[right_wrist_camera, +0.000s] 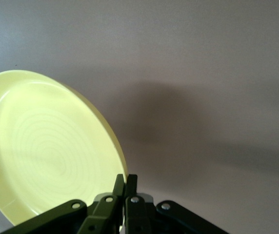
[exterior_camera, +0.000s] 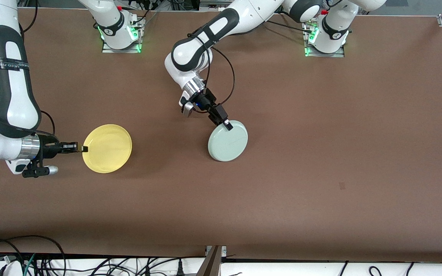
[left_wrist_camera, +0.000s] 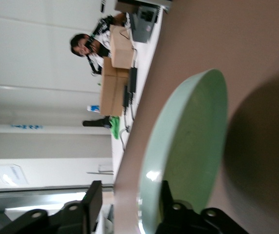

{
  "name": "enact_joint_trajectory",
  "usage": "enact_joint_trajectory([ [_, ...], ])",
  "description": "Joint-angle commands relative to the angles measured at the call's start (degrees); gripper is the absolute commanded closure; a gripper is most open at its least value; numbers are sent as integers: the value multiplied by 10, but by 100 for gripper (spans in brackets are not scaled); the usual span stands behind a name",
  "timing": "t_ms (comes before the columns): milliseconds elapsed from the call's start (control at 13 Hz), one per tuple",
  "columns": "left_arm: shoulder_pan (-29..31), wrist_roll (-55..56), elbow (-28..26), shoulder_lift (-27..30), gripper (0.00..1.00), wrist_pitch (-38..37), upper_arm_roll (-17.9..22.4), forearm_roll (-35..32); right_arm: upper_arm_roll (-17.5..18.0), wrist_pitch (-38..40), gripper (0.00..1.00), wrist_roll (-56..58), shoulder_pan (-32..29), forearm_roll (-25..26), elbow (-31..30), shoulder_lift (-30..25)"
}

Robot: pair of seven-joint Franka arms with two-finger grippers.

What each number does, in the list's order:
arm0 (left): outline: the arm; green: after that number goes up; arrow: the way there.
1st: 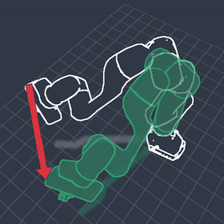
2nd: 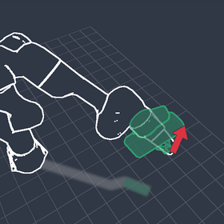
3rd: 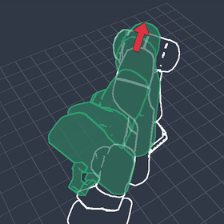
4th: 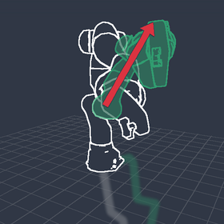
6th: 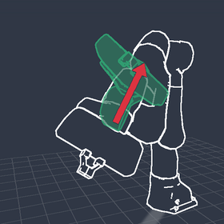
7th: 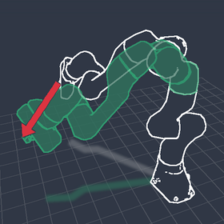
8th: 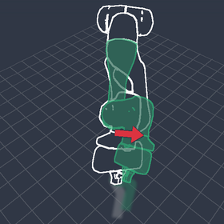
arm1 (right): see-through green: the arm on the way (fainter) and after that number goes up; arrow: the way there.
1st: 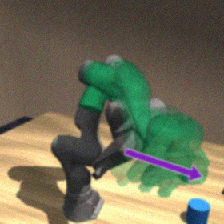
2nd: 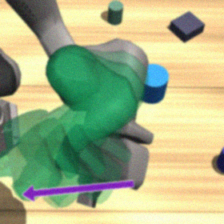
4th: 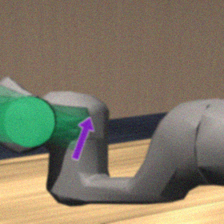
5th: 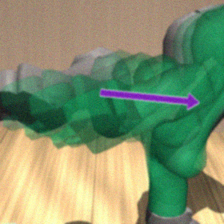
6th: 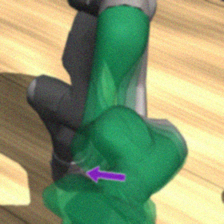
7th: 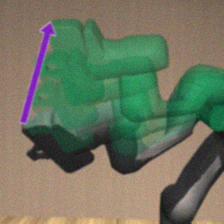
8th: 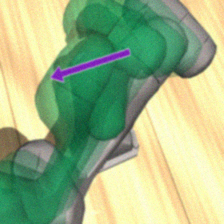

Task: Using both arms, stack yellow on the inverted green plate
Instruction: 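Lower the green plate upside down onto the table with the left gripper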

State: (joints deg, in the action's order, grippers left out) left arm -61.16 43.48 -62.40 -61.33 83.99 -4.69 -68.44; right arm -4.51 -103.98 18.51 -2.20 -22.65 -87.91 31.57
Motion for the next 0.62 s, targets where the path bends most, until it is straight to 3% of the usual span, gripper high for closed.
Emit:
enact_joint_trajectory([
  [0, -2, 36, 24, 5, 15, 10, -12, 82, 4, 13, 100, 6, -2, -8, 12, -2],
  [77, 6, 57, 23, 14, 0, 40, -15, 123, 5, 14, 100, 7, -2, -8, 19, -2],
  [309, 38, 85, 23, 44, 0, 141, -15, 279, 6, 15, 100, 7, 11, -12, 19, -3],
  [540, 67, 112, 22, 59, 0, 234, -15, 341, 6, 39, 100, -21, 39, -13, 13, -2],
])
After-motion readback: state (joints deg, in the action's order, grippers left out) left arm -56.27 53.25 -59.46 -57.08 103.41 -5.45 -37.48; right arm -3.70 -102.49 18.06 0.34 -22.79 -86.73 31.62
